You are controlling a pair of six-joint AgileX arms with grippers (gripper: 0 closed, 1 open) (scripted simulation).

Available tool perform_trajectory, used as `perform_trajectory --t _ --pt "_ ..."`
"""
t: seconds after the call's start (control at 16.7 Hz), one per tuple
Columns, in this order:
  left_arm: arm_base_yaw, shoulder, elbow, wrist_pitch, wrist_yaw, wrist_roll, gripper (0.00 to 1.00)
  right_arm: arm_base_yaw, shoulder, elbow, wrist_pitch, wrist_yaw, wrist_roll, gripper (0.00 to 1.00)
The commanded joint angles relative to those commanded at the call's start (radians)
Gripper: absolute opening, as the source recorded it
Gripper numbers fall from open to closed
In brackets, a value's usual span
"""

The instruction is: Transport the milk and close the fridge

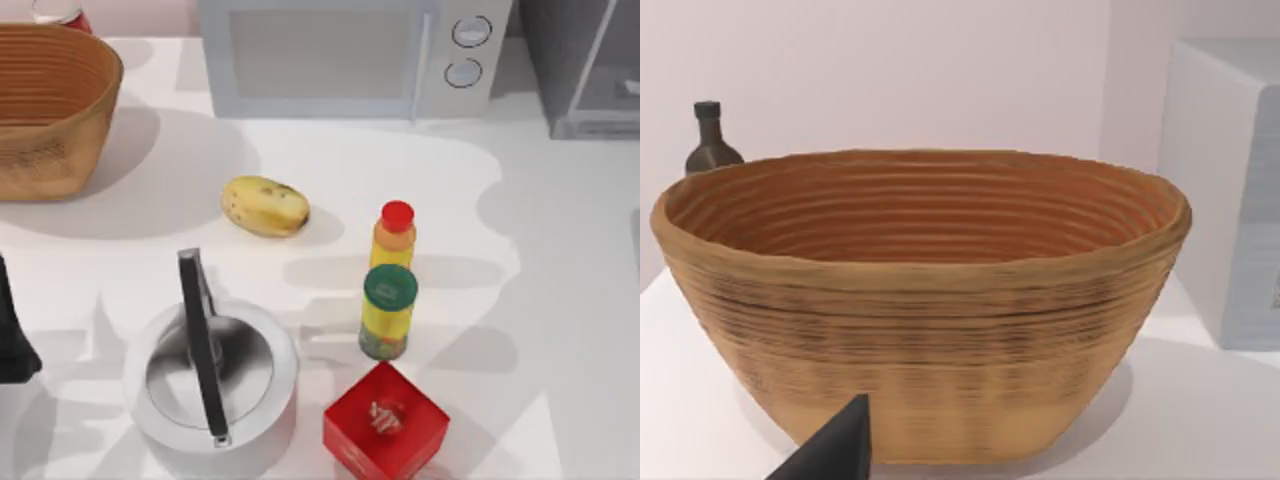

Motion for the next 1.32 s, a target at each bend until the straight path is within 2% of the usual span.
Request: perform_trajectory --t 0.24,1.02,1.32 --pt "0.000 0.000 0.000 0.000 0.000 0.000 1.00 -0.001 0.001 0.001 -0.001 0.000 0.000 0.00" --pt "0.000 0.000 0.000 0.000 0.000 0.000 1.00 -0.001 0.001 0.001 -0.001 0.000 0.000 0.98" --pt "0.000 0.000 0.000 0.000 0.000 0.000 1.00 -0.001 0.001 0.001 -0.001 0.000 0.000 1.00"
